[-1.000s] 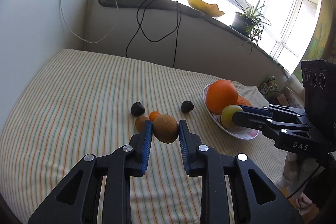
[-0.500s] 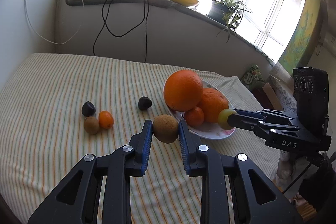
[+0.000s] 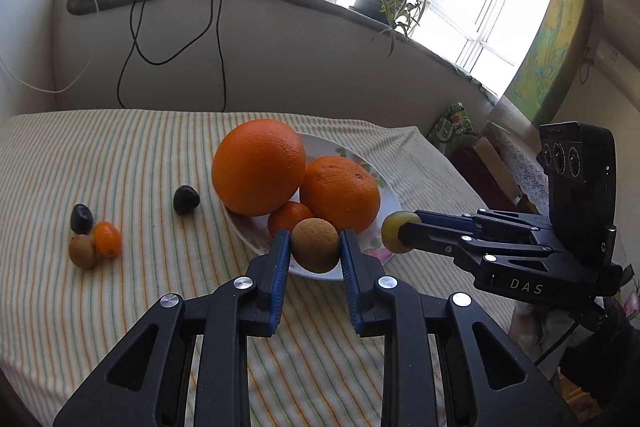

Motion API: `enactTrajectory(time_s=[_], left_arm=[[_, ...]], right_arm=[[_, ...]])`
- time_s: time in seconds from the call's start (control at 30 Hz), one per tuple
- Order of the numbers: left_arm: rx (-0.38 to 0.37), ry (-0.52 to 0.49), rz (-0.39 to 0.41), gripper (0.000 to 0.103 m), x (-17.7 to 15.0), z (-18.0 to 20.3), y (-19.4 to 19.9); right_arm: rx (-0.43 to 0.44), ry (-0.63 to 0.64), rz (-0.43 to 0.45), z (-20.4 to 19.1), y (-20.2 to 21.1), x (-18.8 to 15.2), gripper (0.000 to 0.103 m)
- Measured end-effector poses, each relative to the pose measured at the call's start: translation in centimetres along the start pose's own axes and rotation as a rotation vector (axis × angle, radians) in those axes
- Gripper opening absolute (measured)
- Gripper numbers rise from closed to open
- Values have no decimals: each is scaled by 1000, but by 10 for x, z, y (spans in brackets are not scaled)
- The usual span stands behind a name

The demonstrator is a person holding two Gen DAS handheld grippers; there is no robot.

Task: Organize fruits
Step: 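Carry the kiwi and green plum over the floral plate with both tools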

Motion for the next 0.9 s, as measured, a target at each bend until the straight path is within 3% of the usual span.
enactTrajectory(time_s=[0.37,0.9], left_arm=[[-16,-26,-34,24,2,18,-22],[6,-37,-52,24,4,19,-31]], right_arm=[[-28,-45,12,28,3,7,25],[-46,-45,15,34,-11,19,25]])
Point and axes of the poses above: each gripper's, at about its wrist camera, not at the fingertips, and y roughly against the way its jaws point, z to its right, x to its top, the point moved 4 cm from there along -y, roughly the way its jaws point, and after that the axes turned 10 degrees about -y, right-handed, at the moved point
